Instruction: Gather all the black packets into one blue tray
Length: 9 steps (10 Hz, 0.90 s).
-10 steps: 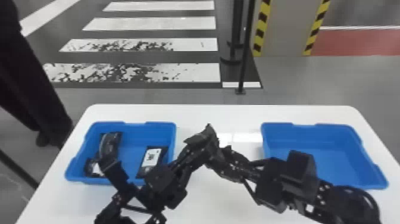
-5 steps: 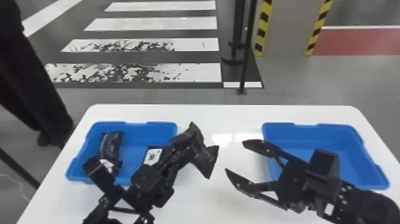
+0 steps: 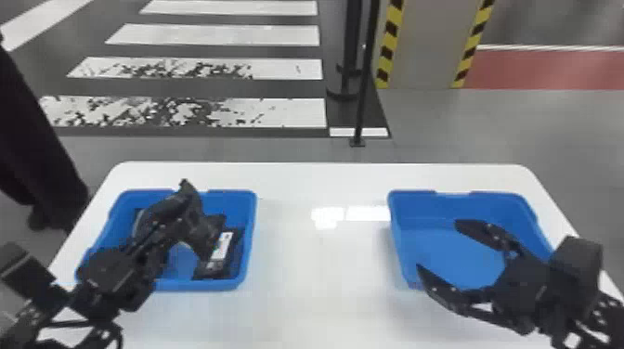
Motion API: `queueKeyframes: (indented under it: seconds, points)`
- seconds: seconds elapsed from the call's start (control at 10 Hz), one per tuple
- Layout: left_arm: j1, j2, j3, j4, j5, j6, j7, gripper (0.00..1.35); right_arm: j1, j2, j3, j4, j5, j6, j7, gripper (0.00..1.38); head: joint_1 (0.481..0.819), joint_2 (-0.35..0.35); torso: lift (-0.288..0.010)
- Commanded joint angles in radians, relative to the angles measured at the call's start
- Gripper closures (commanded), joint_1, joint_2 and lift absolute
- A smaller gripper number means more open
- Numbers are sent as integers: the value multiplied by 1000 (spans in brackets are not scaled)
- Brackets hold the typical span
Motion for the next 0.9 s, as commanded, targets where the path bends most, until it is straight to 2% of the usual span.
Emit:
queueKeyframes:
  seconds: [0.0, 0.1, 0.3, 0.4, 0.6, 0.7, 0.8]
  points:
    - [-22, 5, 138, 0, -78, 16, -10, 1219, 10, 7, -11, 10, -10, -2, 0, 171, 695, 39, -110]
    - [-29, 8, 196, 0, -122, 16, -10, 1219, 22, 17, -33, 32, -40, -22, -9, 171, 695, 93, -110]
    - [-42, 0, 273, 25, -182, 8, -8, 1210, 125, 67, -115, 59, -251, -88, -118, 173, 695, 164, -110]
    - [-49, 0, 289, 59, -196, -2, -6, 1044, 159, 84, -149, 69, -309, -108, -144, 174, 695, 171, -110]
    - [-103, 6, 299, 160, -238, -53, 3, 153, 206, 104, -169, 78, -407, -128, -192, 174, 695, 171, -110]
    - [-150, 20, 297, 218, -304, -105, 1, 42, 213, 118, -185, 78, -411, -130, -195, 174, 695, 174, -110]
    - [-194, 43, 270, 272, -344, -132, -11, 41, 213, 118, -183, 78, -407, -130, -195, 176, 695, 174, -110]
